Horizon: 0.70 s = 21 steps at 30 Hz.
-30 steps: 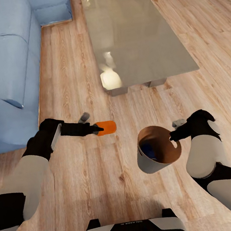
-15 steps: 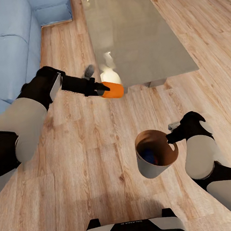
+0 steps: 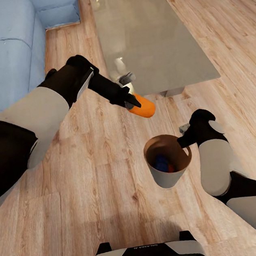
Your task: Put the three can of soda from the living room inside the tash can in the kitchen.
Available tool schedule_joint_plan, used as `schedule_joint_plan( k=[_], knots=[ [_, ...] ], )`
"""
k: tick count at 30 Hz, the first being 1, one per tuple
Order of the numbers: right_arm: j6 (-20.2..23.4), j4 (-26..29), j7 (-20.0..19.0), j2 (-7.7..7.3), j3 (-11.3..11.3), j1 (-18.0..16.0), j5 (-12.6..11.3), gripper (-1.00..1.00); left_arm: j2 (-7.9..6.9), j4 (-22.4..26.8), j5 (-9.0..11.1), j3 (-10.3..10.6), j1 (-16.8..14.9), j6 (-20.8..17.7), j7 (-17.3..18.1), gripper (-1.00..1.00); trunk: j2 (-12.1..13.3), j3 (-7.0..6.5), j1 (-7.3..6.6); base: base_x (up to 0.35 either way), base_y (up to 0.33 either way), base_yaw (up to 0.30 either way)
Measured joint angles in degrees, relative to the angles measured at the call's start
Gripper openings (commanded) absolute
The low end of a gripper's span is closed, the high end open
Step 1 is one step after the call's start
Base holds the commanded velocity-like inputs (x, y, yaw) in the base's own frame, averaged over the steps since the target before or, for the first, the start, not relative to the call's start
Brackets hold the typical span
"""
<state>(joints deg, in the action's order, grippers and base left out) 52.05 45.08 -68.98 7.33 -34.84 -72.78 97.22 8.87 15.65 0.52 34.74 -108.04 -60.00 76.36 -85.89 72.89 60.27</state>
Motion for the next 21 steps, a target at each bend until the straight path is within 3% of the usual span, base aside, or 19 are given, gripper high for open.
schedule_joint_plan(
  k=[1, 3, 7, 10, 13, 17, 21],
  knots=[
    [0.51, -0.17, 0.11, 0.1, 1.22, -0.79, -0.22, -1.0, 0.5, 1.34, 0.07, 4.28, 0.25, 0.0, 2.76, -1.0, 0.01, 0.02, 0.01, 0.0, 0.0, 0.0],
    [1.43, 0.05, 0.03, 0.38, 1.44, -2.51, -0.26, -1.0, 0.79, 2.69, -0.04, 5.64, 0.72, 0.0, 3.55, -1.0, 0.0, 0.0, 0.0, 0.0, 0.0, 0.0],
    [4.19, -0.06, -0.23, 1.06, 3.38, -3.84, -0.66, -1.0, 1.08, 7.71, -0.17, 7.79, 4.64, 0.0, 4.16, -1.0, 0.0, 0.01, 0.01, 0.0, 0.0, 0.0],
    [4.28, -0.03, -0.04, 1.3, 4.98, -4.56, -1.86, -1.0, 1.13, 9.97, -0.29, 10.9, 7.41, 0.02, 4.26, -1.0, 0.0, 0.01, 0.01, 0.0, 0.0, 0.0],
    [4.94, -0.06, -0.03, 1.37, 5.3, -5.08, -2.94, -1.0, 1.13, 10.5, -0.71, 11.94, 9.5, 0.02, 4.24, -1.0, 0.0, 0.01, 0.01, 0.0, 0.0, 0.0],
    [4.93, -0.05, 0.04, 1.41, 5.54, -5.65, -3.16, -1.0, 1.13, 11.62, -6.43, 12.58, 13.66, 0.04, 4.23, -1.0, 0.0, 0.01, 0.01, 0.0, 0.0, 0.0],
    [4.91, 0.0, 0.05, 1.52, 5.62, -5.79, -3.05, -1.0, 1.13, 12.31, -8.47, 12.63, 15.55, 0.01, 4.24, -1.0, 0.0, 0.01, 0.01, 0.0, 0.0, 0.0]
  ],
)
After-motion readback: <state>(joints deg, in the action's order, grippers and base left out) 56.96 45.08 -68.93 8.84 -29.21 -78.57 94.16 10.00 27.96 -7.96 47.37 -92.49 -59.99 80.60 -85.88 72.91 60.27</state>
